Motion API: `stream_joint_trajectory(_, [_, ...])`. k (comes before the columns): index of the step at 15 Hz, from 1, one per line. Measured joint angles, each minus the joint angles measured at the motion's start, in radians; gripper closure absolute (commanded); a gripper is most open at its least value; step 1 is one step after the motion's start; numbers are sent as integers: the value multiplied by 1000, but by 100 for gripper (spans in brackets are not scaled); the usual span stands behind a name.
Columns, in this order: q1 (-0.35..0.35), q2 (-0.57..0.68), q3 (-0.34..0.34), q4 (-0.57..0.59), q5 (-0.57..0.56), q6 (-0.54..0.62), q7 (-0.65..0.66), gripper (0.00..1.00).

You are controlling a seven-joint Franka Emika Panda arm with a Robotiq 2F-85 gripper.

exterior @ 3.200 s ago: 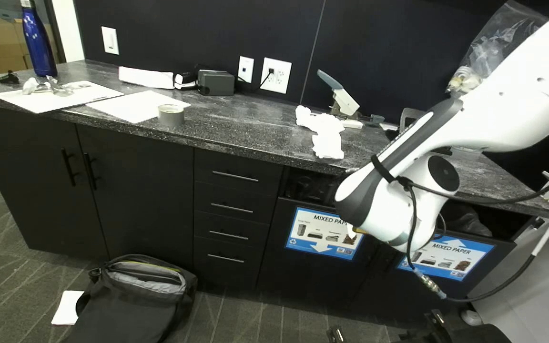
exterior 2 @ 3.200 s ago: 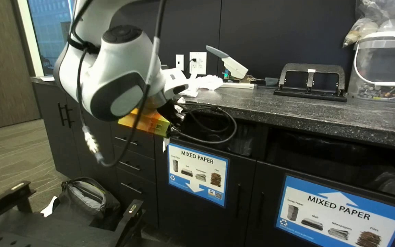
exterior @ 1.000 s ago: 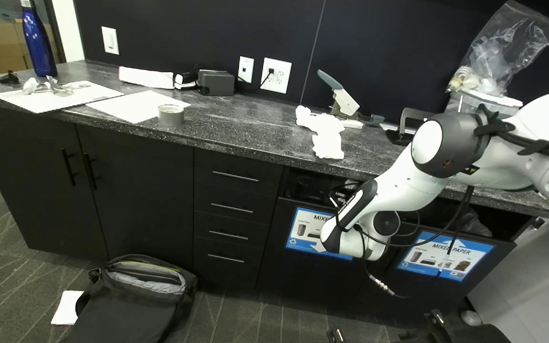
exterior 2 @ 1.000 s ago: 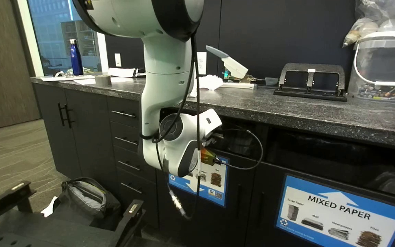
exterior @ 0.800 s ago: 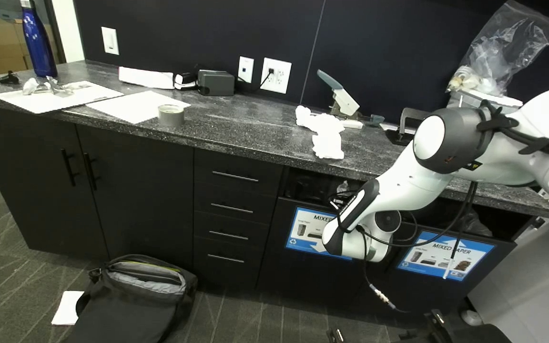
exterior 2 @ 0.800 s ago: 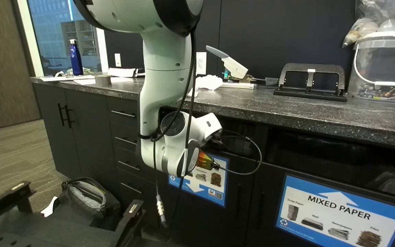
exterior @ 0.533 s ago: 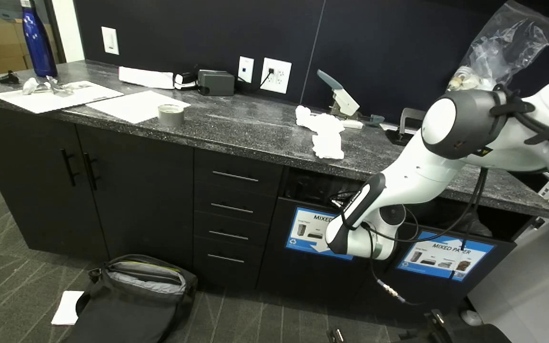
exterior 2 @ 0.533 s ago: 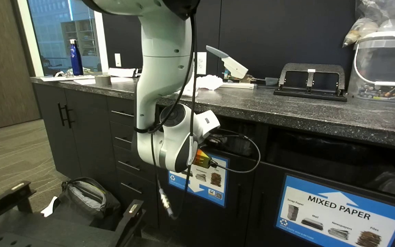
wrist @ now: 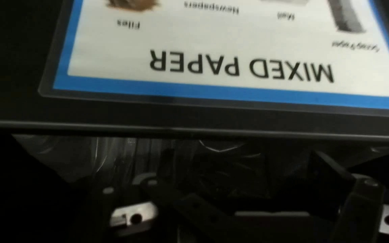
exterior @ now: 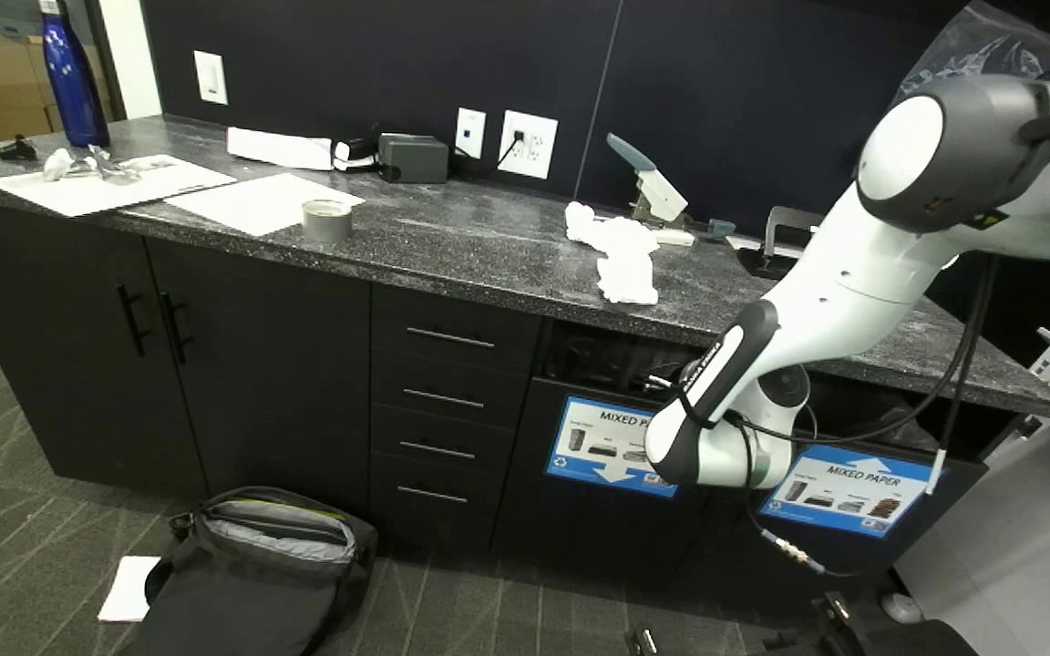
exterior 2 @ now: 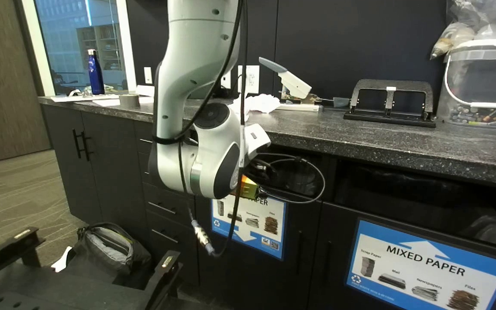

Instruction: Put the papers in the bon to the left

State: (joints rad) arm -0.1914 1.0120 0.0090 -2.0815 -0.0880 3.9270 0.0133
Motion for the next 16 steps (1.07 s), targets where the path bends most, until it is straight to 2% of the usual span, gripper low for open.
stream_joint_trajectory(4, [-5,-188,3,-200,-72,-183,3,0])
stream_joint_trajectory(10, [-11,-511,24,-465,-146,-371,1,0])
stream_joint_trajectory(13, [-14,-675,45,-493,-146,-582,3,0])
stream_joint_trajectory(16, [-46,-811,110,-449,-135,-838,4,0])
